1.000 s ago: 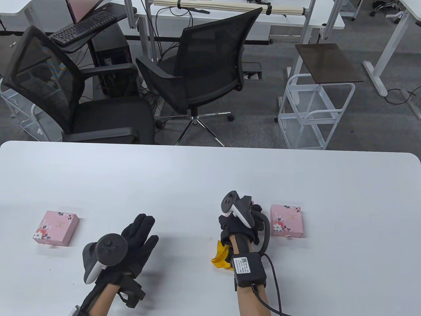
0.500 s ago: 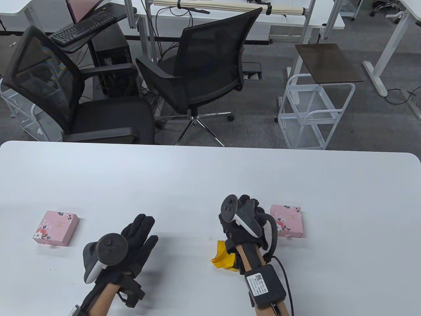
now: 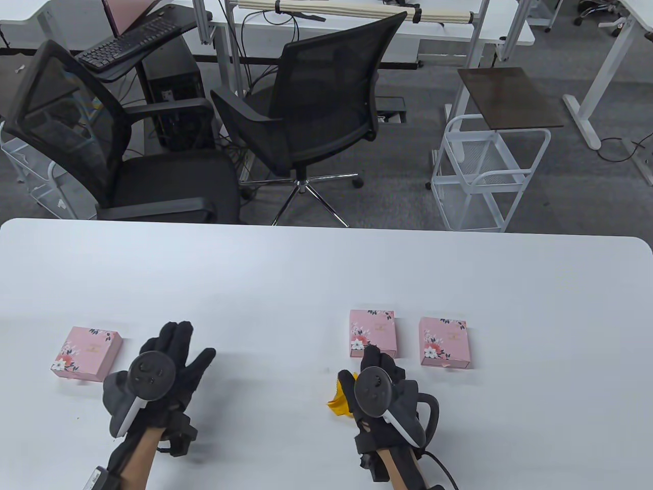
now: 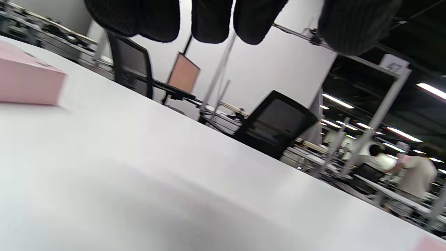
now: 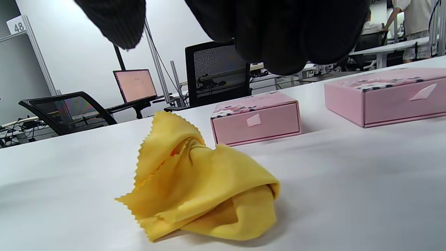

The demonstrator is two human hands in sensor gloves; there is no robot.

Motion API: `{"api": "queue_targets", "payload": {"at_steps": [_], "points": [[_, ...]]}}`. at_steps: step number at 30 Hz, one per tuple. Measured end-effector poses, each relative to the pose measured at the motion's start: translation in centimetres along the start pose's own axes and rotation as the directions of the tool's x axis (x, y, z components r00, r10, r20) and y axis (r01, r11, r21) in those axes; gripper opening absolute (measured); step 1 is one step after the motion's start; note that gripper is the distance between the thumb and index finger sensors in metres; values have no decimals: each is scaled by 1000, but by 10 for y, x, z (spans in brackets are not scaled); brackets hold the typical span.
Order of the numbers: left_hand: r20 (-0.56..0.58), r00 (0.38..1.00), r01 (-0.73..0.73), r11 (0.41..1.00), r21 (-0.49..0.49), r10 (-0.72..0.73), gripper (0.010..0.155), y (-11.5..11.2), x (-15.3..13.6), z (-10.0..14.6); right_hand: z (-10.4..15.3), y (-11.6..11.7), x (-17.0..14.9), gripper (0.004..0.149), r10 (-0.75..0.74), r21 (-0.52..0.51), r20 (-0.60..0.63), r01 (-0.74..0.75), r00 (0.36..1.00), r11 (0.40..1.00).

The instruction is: Dust necklace

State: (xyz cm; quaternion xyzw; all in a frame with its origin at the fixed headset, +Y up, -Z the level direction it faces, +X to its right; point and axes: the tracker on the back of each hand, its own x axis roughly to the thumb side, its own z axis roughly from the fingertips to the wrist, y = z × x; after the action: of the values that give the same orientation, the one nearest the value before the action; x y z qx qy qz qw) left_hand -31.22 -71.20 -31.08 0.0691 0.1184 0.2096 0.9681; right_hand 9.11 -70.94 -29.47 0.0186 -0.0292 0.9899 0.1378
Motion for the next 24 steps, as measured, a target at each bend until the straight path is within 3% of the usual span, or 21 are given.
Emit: {"api": "queue_targets", "payload": {"at_steps": [3, 7, 10, 13, 18, 24], "points": [[-95, 995, -23, 1000, 9, 23, 80, 6, -22, -17, 2, -1, -1, 71, -22, -27, 8, 22, 1000, 999], [-191, 979, 71, 997, -42, -78, 82, 12, -58, -45, 5, -6, 0, 71, -54, -44, 19, 54, 998, 998], [-236, 972, -7, 999, -40, -3, 81, 12, -84, -56, 7, -9, -2, 70, -57, -68, 2, 57, 998, 996], [-312, 950, -2, 997, -71, -20, 82, 7, -106, -64, 7, -9, -3, 69, -39, -71, -1, 39, 999, 997], [-390, 916, 46, 989, -144, -99, 84, -5, -130, -71, 6, -7, -5, 69, -46, -60, -8, 46, 999, 997], [-428, 875, 134, 962, -237, -227, 83, -13, -136, -73, 7, -8, -7, 69, -31, -68, -24, 30, 999, 997]]}}
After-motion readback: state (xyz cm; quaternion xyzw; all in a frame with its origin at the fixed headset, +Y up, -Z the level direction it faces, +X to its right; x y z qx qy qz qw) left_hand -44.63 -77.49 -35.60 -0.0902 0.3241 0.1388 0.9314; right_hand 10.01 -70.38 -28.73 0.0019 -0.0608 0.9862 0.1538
